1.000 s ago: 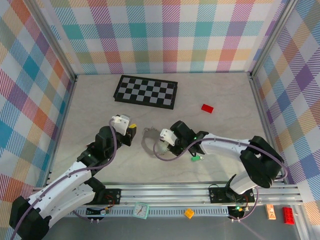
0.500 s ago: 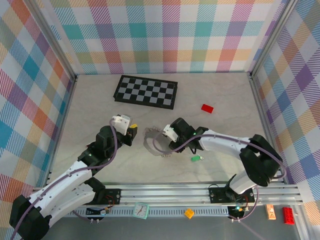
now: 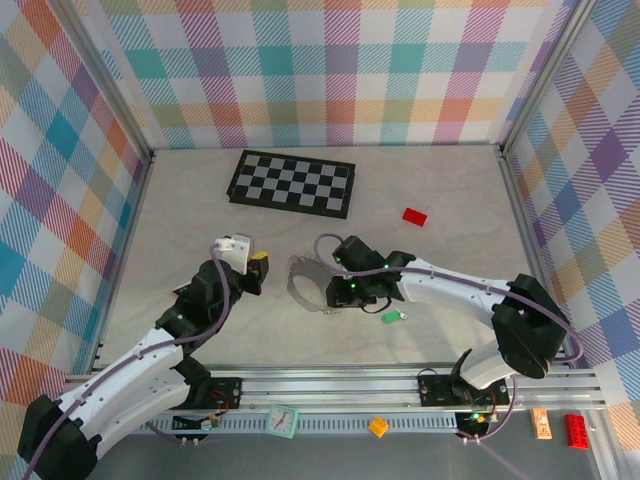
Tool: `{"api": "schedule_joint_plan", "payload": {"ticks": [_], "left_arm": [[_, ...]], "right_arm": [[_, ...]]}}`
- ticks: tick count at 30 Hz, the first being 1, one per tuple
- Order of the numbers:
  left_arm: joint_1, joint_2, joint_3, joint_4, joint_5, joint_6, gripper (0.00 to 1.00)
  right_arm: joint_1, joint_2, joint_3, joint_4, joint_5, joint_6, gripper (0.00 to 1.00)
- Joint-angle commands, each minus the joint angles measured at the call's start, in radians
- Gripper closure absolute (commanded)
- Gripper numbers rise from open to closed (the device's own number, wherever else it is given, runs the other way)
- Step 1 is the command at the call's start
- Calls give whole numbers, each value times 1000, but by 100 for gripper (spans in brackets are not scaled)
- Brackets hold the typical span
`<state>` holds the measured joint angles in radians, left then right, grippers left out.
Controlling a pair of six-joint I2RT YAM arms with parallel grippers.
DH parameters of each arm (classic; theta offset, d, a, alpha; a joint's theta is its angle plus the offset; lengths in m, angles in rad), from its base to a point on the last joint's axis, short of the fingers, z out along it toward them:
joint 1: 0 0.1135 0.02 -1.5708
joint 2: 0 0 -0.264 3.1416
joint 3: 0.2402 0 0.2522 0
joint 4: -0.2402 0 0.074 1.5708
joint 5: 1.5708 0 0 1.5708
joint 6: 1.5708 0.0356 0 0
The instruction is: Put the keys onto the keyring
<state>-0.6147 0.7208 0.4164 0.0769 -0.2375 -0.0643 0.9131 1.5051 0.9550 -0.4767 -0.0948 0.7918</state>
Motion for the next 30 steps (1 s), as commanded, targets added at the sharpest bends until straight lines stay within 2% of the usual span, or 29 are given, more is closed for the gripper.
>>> {"api": "schedule_joint_plan", "payload": {"ticks": [1, 11, 30], "left_arm": [[-2, -44, -22, -22, -31, -53, 68], [-2, -123, -60, -47, -39, -83, 68], [-2, -133, -68, -55, -39, -94, 68]], "right_arm": [[11, 69, 53, -27, -36, 189, 72], [35, 178, 89, -29, -9, 214, 73], [35, 237, 116, -35, 48, 231, 76]]}}
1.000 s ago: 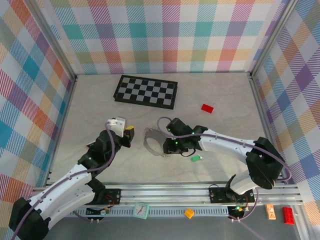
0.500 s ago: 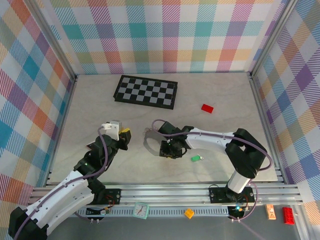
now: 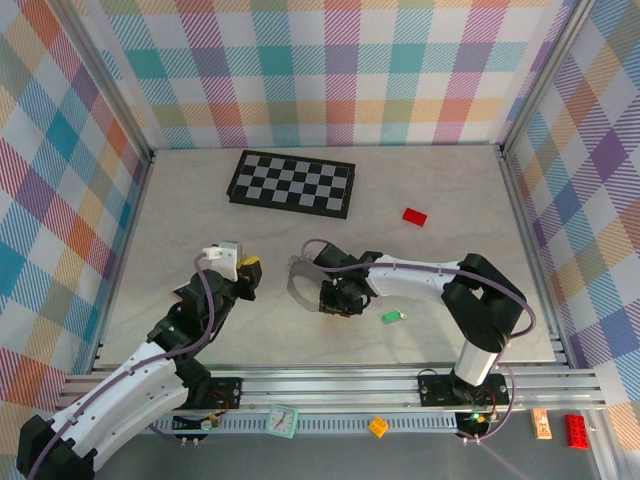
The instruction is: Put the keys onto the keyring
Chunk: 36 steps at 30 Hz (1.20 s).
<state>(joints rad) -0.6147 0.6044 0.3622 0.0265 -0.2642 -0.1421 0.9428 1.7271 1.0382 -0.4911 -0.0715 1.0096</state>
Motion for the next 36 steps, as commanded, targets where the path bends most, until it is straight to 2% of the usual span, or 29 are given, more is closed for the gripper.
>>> {"api": "schedule_joint_plan", "payload": {"ticks": [1, 9, 17, 36], "left_arm": [[-2, -17, -14, -7, -12, -17, 68], [-2, -23, -12, -13, -15, -16, 68], [-2, -25, -9, -18, -15, -14, 68], [-1, -27, -3, -22, -20, -11, 68]], "right_arm": [[5, 18, 35, -21, 30, 14, 76], [5, 35, 50, -23, 45, 16, 79], [4, 39, 54, -52, 67, 48, 78], [5, 80, 57, -25, 30, 81, 79]]}}
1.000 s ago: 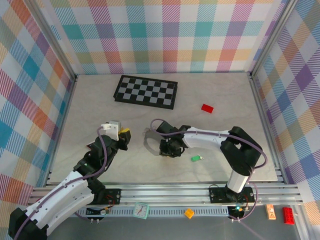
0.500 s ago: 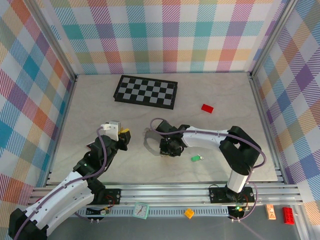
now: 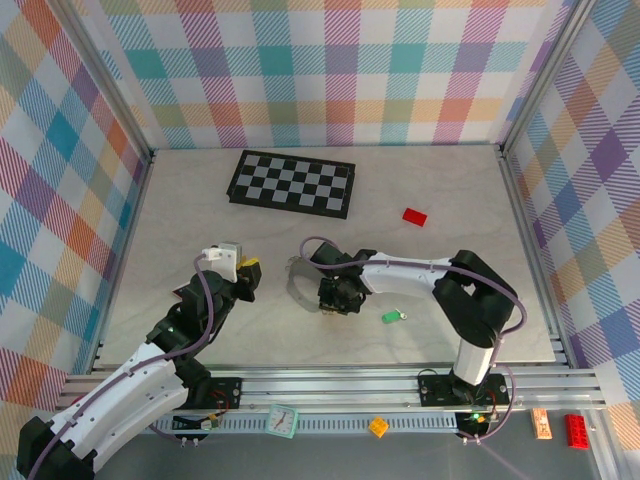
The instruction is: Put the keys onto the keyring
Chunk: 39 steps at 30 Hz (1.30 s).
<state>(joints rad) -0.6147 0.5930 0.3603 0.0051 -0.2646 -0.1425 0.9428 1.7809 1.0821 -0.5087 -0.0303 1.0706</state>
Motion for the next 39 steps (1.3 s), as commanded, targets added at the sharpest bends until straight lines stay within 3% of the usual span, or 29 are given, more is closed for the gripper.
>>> {"api": "schedule_joint_plan", "payload": {"ticks": [1, 5, 9, 23, 39], "left_arm": [[-2, -16, -1, -1, -19, -11, 68], [-2, -18, 0, -4, -21, -9, 68], [-2, -22, 3, -11, -22, -8, 68], [-1, -35, 2, -23, -27, -5, 68], [-2, -46, -4, -35, -35, -5, 68]], "right_arm": [[5, 27, 13, -7, -11, 20, 81], [5, 31, 13, -6, -10, 21, 86], [5, 19, 14, -9, 5, 12, 100], [5, -25, 97, -137, 57, -261, 100], [5, 27, 100, -84, -15, -235, 100]]}}
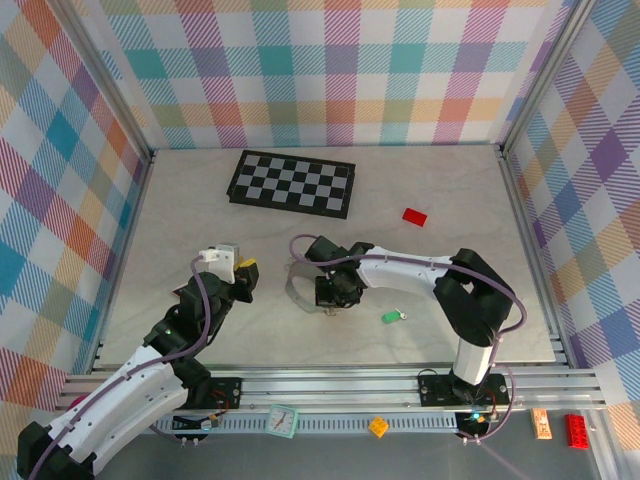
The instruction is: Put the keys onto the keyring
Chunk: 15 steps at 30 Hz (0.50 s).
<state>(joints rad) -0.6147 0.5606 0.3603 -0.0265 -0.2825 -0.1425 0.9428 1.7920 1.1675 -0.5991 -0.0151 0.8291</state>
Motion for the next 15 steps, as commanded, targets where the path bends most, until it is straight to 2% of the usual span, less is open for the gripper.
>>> {"api": "schedule_joint_plan", "payload": {"ticks": [1, 9, 15], "left_arm": [[-2, -13, -4, -3, -17, -5, 68], [-1, -20, -4, -7, -18, -6, 68], [-2, -22, -4, -10, -19, -6, 68]], "right_arm": [[5, 18, 12, 11, -37, 9, 99], [5, 27, -14, 41, -75, 33, 95], [5, 32, -17, 44, -85, 43, 86]]}}
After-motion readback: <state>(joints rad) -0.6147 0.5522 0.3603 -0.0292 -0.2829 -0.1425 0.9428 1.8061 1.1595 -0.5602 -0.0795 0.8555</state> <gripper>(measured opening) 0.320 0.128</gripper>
